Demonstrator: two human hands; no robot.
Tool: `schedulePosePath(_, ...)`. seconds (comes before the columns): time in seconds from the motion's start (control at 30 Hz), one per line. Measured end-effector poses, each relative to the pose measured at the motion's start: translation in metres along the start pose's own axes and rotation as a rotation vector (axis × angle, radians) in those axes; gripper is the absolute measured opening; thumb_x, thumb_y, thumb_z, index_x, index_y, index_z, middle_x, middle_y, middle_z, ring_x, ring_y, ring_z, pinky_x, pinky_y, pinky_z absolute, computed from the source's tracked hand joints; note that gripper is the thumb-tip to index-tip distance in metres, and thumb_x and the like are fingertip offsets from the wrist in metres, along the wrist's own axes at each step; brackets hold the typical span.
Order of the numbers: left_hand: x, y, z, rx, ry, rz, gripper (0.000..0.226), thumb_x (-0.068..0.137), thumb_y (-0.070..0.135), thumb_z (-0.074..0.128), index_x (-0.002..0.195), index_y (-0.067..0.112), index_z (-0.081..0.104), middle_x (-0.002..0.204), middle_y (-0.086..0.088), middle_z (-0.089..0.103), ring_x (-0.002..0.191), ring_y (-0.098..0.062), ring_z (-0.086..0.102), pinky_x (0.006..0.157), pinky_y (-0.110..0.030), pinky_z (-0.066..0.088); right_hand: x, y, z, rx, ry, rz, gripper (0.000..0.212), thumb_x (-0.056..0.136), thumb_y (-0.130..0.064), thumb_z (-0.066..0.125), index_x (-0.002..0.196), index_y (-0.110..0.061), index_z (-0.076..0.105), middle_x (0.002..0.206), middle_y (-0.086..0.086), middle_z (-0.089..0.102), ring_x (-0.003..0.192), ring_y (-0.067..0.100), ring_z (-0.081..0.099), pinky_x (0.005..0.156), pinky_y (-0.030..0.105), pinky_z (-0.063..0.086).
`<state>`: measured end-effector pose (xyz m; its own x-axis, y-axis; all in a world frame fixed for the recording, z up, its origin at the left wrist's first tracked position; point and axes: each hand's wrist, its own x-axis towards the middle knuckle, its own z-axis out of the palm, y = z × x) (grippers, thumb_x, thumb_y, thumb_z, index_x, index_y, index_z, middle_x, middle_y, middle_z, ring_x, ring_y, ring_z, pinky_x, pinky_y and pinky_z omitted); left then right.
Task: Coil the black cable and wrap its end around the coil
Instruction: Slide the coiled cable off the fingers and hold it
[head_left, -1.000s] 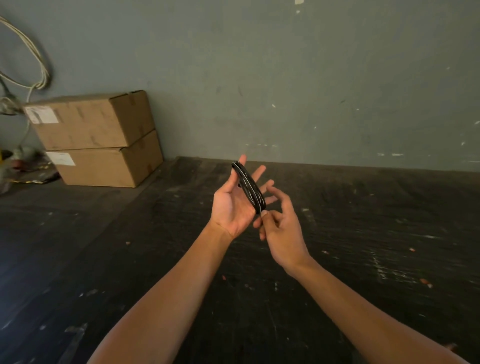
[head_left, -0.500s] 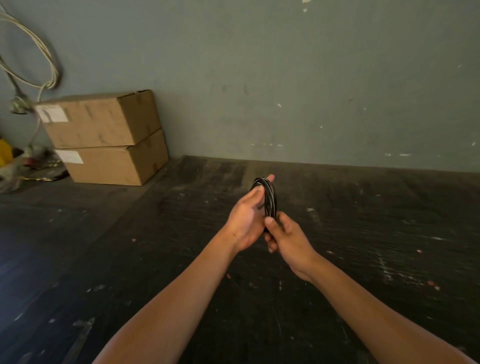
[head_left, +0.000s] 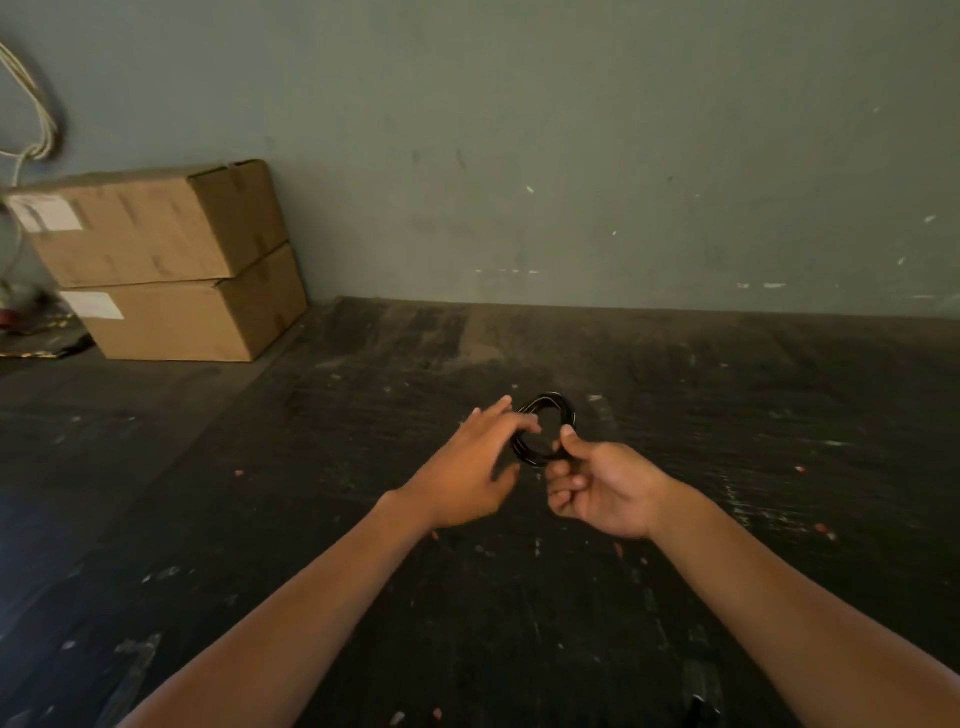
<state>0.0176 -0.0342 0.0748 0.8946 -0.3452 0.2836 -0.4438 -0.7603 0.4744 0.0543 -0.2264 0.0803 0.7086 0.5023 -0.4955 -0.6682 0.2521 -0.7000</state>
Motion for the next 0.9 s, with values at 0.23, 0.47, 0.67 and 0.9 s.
schedulePosePath(0.23, -0.002, -0.012, 0.036, 0.221, 0.072, 0.188, 0.039, 0.094, 0.016, 0.057, 0.131, 0.012, 0.044, 0.136, -0.013, 0.055, 0.137, -0.020, 0.042, 0.123, -0.036, 0.009, -0.009, 0.007, -0.008, 0.177, -0.004, 0.115, 0.023, 0.101, -0.029, 0.044, 0.087, -0.011, 0.051, 0.060, 0.001, 0.040, 0.053, 0.009, 0.026, 0.056, 0.025, 0.030)
schedulePosePath(0.47, -0.005, 0.004, 0.049, 0.039, -0.124, 0.133, 0.020, 0.101, 0.019, 0.044, 0.120, 0.014, 0.043, 0.112, -0.008, 0.055, 0.097, -0.016, 0.054, 0.082, -0.029, 0.047, -0.015, 0.021, -0.032, 0.212, -0.026, 0.154, 0.034, 0.101, -0.030, 0.042, 0.110, -0.003, 0.062, 0.060, -0.002, 0.040, 0.050, 0.007, 0.030, 0.056, 0.025, 0.029)
schedulePosePath(0.67, -0.003, 0.012, 0.071, -0.246, -0.206, -0.022, 0.013, 0.104, 0.024, 0.035, 0.117, 0.023, 0.035, 0.102, -0.004, 0.059, 0.084, -0.012, 0.060, 0.070, -0.029, 0.054, -0.013, 0.042, -0.059, 0.001, 0.077, 0.191, 0.042, 0.097, -0.047, 0.045, 0.086, -0.011, 0.064, 0.058, -0.004, 0.038, 0.045, 0.010, 0.030, 0.050, 0.025, 0.027)
schedulePosePath(0.9, -0.011, 0.007, 0.105, -0.528, -0.053, -0.372, 0.018, 0.103, 0.021, 0.040, 0.110, 0.038, 0.038, 0.093, -0.012, 0.061, 0.076, -0.016, 0.062, 0.067, -0.036, 0.055, -0.033, 0.059, -0.109, -0.789, 0.389, 0.016, 0.022, 0.097, -0.033, 0.052, 0.097, -0.014, 0.064, 0.072, 0.000, 0.055, 0.057, 0.010, 0.047, 0.049, 0.022, 0.036)
